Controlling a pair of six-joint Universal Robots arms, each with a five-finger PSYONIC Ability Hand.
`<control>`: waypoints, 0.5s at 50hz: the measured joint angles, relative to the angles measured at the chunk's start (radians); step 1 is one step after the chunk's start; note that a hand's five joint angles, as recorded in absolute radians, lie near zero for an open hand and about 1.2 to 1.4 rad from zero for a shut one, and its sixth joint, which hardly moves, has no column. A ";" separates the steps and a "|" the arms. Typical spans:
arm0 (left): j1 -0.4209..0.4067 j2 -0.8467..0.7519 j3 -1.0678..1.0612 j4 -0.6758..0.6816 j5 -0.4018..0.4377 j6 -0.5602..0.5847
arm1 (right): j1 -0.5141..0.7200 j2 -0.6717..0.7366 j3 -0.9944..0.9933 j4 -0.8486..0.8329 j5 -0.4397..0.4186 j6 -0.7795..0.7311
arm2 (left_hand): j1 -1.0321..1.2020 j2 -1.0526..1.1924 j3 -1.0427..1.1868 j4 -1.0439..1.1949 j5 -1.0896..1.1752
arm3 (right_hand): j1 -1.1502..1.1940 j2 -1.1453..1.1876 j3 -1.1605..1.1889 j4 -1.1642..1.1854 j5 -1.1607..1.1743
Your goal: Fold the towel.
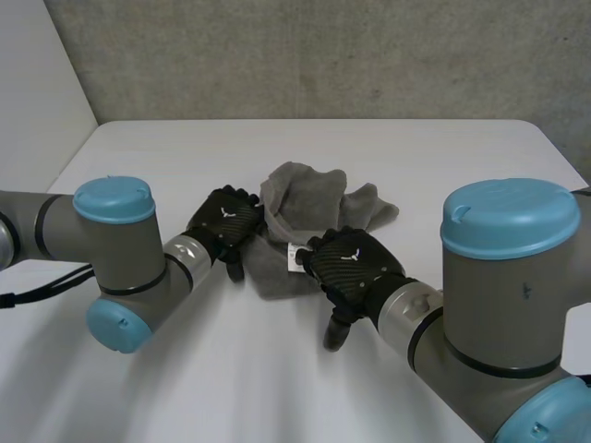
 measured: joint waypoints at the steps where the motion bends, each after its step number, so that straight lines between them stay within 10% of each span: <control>1: 0.000 -0.001 0.000 0.000 0.000 0.004 | 0.000 0.006 -0.001 -0.002 0.000 0.008 | 0.000 0.000 0.000 0.000 0.000 | 0.000 0.000 0.000 0.000 -0.001; 18: -0.002 -0.023 0.022 -0.001 -0.002 0.040 | -0.013 0.271 -0.179 -0.082 0.016 0.081 | 0.079 0.130 0.000 0.000 0.141 | -0.002 -0.003 0.000 0.000 -0.013; 25: -0.004 -0.026 0.025 -0.003 -0.002 0.038 | -0.015 0.365 -0.287 -0.105 0.045 0.093 | 0.606 0.652 0.000 0.000 0.642 | 0.118 0.126 0.000 0.000 0.107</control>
